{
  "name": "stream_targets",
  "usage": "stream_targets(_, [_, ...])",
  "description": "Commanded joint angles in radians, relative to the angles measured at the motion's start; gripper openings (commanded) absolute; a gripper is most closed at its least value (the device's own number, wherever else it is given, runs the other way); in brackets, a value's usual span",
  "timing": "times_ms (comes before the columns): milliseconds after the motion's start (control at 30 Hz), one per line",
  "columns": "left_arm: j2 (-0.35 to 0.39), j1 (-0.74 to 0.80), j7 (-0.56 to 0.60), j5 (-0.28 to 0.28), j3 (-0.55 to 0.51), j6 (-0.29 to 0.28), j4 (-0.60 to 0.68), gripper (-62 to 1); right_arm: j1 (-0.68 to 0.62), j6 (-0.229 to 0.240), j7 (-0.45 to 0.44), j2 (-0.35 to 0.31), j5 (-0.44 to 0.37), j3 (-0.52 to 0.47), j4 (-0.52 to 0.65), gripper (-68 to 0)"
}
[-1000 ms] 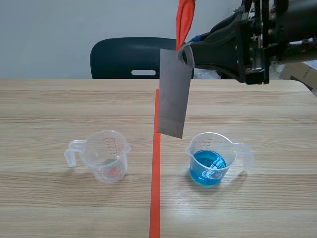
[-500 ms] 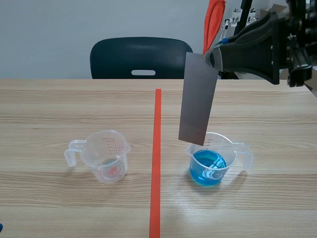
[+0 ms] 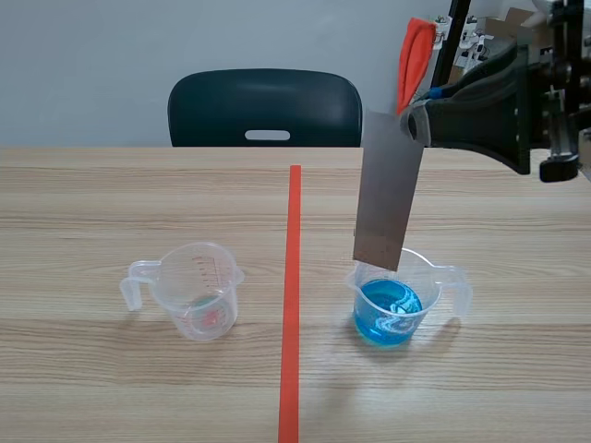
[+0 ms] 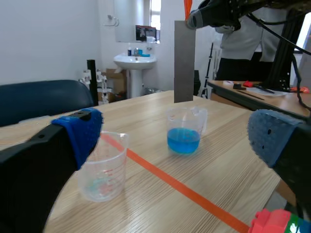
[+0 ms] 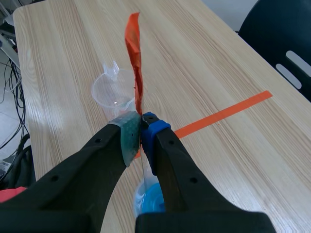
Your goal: Do the redox reaction experiment. move the plate over the blue solution
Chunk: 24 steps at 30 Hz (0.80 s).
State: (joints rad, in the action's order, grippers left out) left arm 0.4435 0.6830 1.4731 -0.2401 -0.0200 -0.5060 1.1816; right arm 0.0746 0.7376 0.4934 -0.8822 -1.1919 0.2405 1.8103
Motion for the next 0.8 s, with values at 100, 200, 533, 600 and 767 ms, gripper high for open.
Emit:
stream_targets(100, [0.038,-0.100,-0.111,-0.022,-0.001,-0.148,0.012,-20.0,-0.017,0.008,-0.068,-0.050,0.012,-0.035,0.002,-66.9])
stream_targets(200, [0.042,-0.152,-0.171,-0.003,-0.001,-0.190,0.012,-26.1,-0.035,0.008,-0.100,-0.075,0.015,-0.053,0.002,-66.9])
stream_targets(533, [0.042,-0.303,-0.418,-0.017,-0.001,-0.190,0.038,-56.9,-0.120,0.008,-0.209,-0.127,0.107,-0.107,0.002,-66.9])
stream_targets(600, [0.041,-0.321,-0.457,-0.018,-0.001,-0.190,0.053,-56.9,-0.144,0.008,-0.254,-0.142,0.146,-0.109,0.002,-66.9])
stream_targets(767, [0.037,-0.363,-0.593,-0.009,-0.001,-0.190,0.117,-58.4,-0.199,0.008,-0.373,-0.174,0.232,-0.110,0.002,-66.9])
